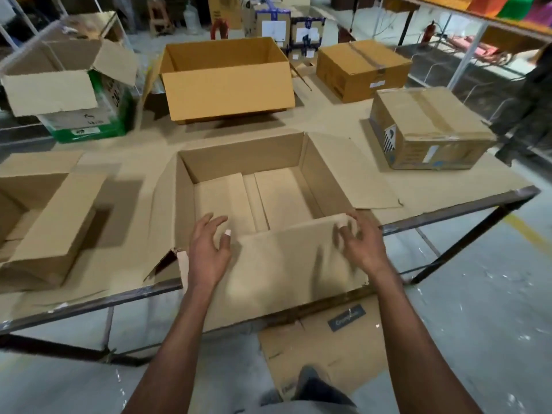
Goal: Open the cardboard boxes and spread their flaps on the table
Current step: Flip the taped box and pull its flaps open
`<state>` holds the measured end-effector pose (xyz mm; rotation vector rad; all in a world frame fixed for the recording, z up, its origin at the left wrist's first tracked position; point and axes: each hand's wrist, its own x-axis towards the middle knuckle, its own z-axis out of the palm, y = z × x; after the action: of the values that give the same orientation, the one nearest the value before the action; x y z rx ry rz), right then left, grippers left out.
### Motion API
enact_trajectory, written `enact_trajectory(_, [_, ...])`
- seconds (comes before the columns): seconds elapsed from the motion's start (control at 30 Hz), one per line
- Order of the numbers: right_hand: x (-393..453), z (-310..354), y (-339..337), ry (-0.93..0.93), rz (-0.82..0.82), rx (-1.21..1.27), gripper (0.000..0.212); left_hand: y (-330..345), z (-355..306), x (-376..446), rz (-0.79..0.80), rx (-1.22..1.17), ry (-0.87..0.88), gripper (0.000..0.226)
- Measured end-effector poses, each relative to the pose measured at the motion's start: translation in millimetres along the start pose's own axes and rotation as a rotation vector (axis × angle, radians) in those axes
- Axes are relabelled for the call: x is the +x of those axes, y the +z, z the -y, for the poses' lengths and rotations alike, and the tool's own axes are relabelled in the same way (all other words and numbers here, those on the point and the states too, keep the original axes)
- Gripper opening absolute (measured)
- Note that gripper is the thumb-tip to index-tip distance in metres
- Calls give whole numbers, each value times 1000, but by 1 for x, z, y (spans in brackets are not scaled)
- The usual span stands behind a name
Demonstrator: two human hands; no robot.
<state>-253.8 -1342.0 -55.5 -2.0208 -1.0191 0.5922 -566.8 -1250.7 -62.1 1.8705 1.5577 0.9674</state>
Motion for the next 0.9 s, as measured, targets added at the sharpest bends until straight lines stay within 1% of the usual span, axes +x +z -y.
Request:
enact_trajectory(0.07, [-23, -7, -7, 28, -2, 110, 38, 14, -21, -20, 56, -114, -5, 25])
enact_trajectory(0.13, [-39, -19, -20, 39, -69, 183, 31, 31, -46, -37, 89, -224, 33, 21])
enact_trajectory(0.2, [-42, -31, -35, 100, -134, 252, 30, 53, -73, -48, 152, -267, 41, 20])
enact_trajectory(0.3, [-45, -65, -61, 172, -132, 326, 32, 89, -106, -69, 264, -336, 21, 19])
enact_trajectory(0.4, [-43, -96, -93, 188, -160, 393, 29, 130, -140, -82, 325, -364, 16, 20])
enact_trajectory(0.57, [-17, -158, -154, 224, -135, 405, 24, 223, -204, -90, 378, -434, -48, 20])
enact_trajectory(0.7, [20, -205, -213, 248, -103, 396, 25, 302, -258, -101, 489, -476, -109, 22])
enact_trajectory(0.77, [35, -220, -233, 259, -119, 412, 24, 322, -273, -107, 529, -455, -115, 21])
enact_trajectory(0.9, [74, -248, -265, 325, -147, 470, 19, 358, -296, -97, 514, -448, -171, 20])
